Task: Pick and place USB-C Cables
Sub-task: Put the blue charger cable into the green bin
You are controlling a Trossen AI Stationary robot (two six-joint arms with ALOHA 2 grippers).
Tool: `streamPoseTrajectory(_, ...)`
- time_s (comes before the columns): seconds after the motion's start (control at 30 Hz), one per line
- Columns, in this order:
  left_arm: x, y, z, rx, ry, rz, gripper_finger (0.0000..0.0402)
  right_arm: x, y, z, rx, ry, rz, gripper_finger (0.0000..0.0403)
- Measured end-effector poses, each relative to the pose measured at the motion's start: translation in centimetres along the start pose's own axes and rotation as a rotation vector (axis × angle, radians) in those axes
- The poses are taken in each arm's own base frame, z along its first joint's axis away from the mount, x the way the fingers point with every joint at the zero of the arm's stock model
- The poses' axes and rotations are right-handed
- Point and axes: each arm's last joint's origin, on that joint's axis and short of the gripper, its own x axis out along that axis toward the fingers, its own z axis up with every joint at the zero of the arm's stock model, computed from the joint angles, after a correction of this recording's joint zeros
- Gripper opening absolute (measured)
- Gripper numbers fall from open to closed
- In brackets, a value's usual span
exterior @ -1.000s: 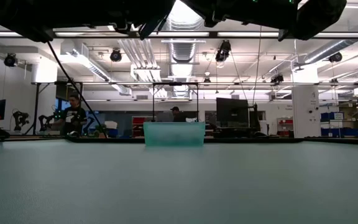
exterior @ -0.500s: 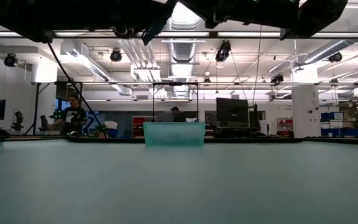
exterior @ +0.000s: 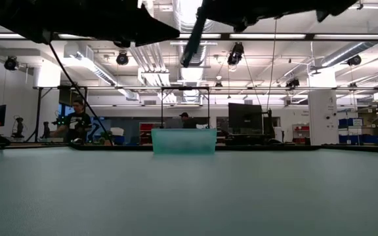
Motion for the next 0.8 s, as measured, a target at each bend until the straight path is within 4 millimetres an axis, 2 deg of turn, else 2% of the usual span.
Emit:
streamPoseTrajectory(0.13, 0.0, 0.3, 0.0, 0.017, 0.022, 0.068, 0.0167, -0.7, -0.7, 1.0, 0.023, 0.149, -0.028, 0.0023)
streamPoseTrajectory(0.33, -0.2, 0.8, 0.7, 0.07, 0.009, 0.08, 0.0166, -0.7, -1.6, 2.8, 0.025, 0.352, -0.089, 0.0023)
streamPoseTrajectory(0.63, -1.4, 2.8, 2.3, 0.064, 0.014, 0.13, 0.0166, 0.8, -3.7, 4.6, -0.003, 0.583, -0.13, 0.0023)
streamPoseTrajectory(0.8, -2.2, 3.7, 2.7, 0.077, 0.065, 0.195, 0.0166, 2.0, -5.5, 4.6, -0.041, 0.677, -0.145, 0.0023)
